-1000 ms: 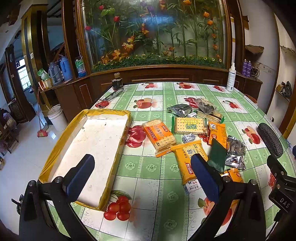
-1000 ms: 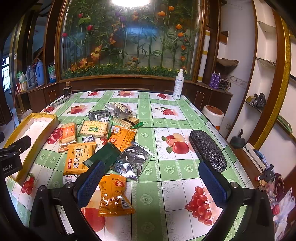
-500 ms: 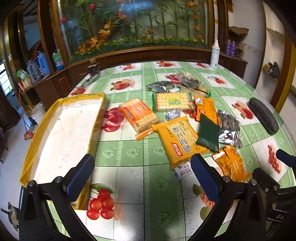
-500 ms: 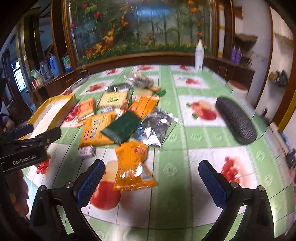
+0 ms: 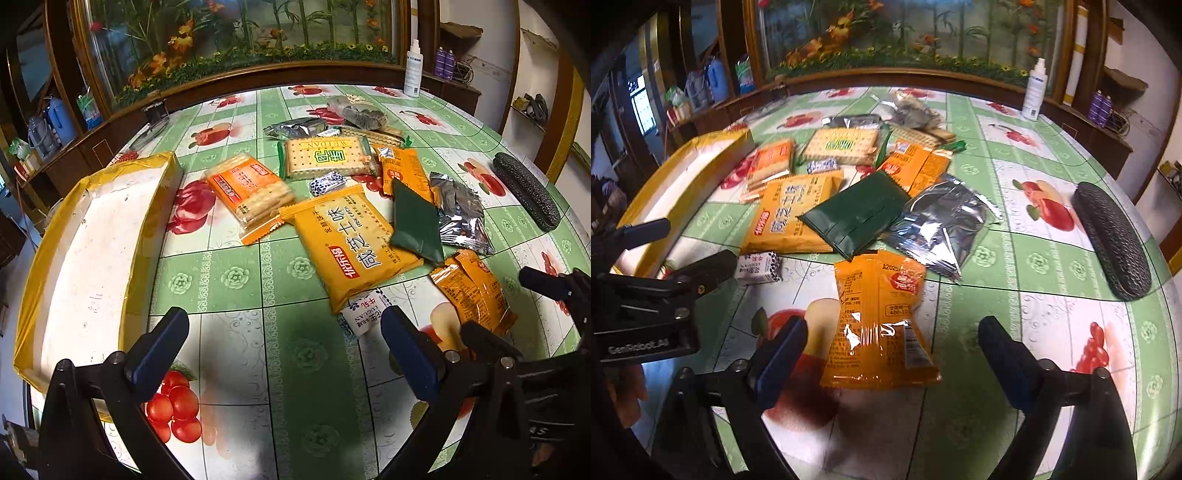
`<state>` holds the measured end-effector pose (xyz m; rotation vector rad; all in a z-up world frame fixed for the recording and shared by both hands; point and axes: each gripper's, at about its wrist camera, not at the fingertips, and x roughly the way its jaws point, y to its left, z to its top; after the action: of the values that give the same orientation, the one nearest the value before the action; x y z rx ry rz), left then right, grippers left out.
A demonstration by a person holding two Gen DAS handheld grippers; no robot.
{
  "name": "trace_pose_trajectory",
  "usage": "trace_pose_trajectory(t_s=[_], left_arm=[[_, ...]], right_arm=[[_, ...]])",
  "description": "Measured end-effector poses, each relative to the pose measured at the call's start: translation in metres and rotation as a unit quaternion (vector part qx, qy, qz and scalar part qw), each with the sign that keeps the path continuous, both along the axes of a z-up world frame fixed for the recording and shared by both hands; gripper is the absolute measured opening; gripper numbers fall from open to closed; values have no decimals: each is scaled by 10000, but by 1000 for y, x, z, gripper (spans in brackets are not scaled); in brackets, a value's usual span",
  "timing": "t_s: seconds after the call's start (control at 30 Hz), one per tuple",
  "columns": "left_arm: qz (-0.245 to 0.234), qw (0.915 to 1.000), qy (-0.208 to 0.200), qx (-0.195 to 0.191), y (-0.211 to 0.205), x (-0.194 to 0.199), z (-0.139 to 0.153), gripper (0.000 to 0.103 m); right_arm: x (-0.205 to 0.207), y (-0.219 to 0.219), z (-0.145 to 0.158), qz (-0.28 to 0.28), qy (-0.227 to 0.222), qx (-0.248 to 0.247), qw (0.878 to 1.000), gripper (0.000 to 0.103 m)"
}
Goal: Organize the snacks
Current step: 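Lower the right tool onto the orange snack packet and close it, then grasp the small white carton with the left tool while the right tool holds the orange packet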
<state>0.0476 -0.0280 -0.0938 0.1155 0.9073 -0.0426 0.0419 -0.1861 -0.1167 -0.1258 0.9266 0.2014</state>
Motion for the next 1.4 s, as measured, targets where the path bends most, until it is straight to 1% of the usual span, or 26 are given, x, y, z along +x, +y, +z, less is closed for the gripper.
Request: trace_pose_trajectory(t_s=[0.03,0.07,0.1,0.2,0.23,0.3,0.33,0.37,0.43,0.47,0.5,0.57,0.6,0.63,0.67,0.7,0.73,0.77,0.8,0.83,0.87,1.03,1.3,1.33,1.37,1.4], left_arm=[[-4,10000,18,-17,-1,2,-1,103],[-29,10000,47,-38,-2,4,-3,103],[-90,9999,74,-43,-6,5,-4,103],[-231,9996,133,27,-18,8,-7,103],[-247,9996,159,-13,-20,9,-8,103],[-296,9993,208,-47,-24,13,-9,103],[-323,9993,194,11,-27,14,-10,103],[-368,9991,180,70,-29,15,-11,103],[-426,9987,210,193,-32,17,-15,103],[-458,9984,243,215,-32,18,-17,103],[-522,9980,279,232,-32,18,-21,103],[-647,9971,295,273,-31,18,-26,97],[-729,9969,221,186,-29,17,-25,95],[-807,9965,197,128,-29,16,-25,85],[-930,9955,157,1,-28,16,-24,72],[-1002,9948,159,-93,-27,16,-24,67],[-1044,9943,173,-156,-27,16,-24,59],[-1095,9935,189,-247,-27,17,-23,45],[-1128,9930,184,-302,-28,16,-22,38],[-1120,9933,162,-232,-29,15,-21,32],[-1144,9931,150,-200,-30,13,-21,28],[-1107,9935,136,-235,-27,5,-21,26],[-1163,9931,114,-99,-16,-14,-21,26],[-1146,9933,91,-105,-14,-16,-21,19],[-1121,9936,91,-131,-13,-16,-22,16],[-1063,9942,78,-169,-10,-17,-22,16]], right_arm=[[3,1,-3,23,46,-17,10000,88],[5,1,-6,34,98,-27,9999,82],[9,0,-10,12,171,-46,9998,79],[11,-6,-11,16,155,1,9999,78],[11,-8,-11,39,148,-12,9999,76],[11,-13,-9,46,125,22,9999,66],[10,-16,-8,39,104,27,9999,53],[10,-18,-7,16,111,25,9999,47],[11,-24,-5,-14,154,54,9999,46],[11,-26,-5,-9,156,73,9999,43],[10,-30,-4,-29,167,114,9998,43],[9,-35,-3,-70,181,221,9996,42],[8,-38,-1,-71,178,296,9994,41],[6,-40,0,-84,162,349,9992,41],[5,-42,2,-99,132,394,9991,41],[3,-44,4,-110,94,456,9989,41],[2,-46,6,-106,74,510,9986,41],[2,-46,8,-106,56,533,9985,41],[1,-47,11,-111,22,542,9985,41],[0,-47,13,-115,-12,555,9984,41],[0,-48,15,-121,-36,568,9983,41],[-4,-50,22,-122,-116,581,9982,41],[-10,-50,26,-168,-207,610,9978,41],[-11,-50,26,-166,-219,622,9977,41],[-12,-49,27,-163,-234,629,9976,41],[-13,-48,29,-157,-256,629,9976,41]])
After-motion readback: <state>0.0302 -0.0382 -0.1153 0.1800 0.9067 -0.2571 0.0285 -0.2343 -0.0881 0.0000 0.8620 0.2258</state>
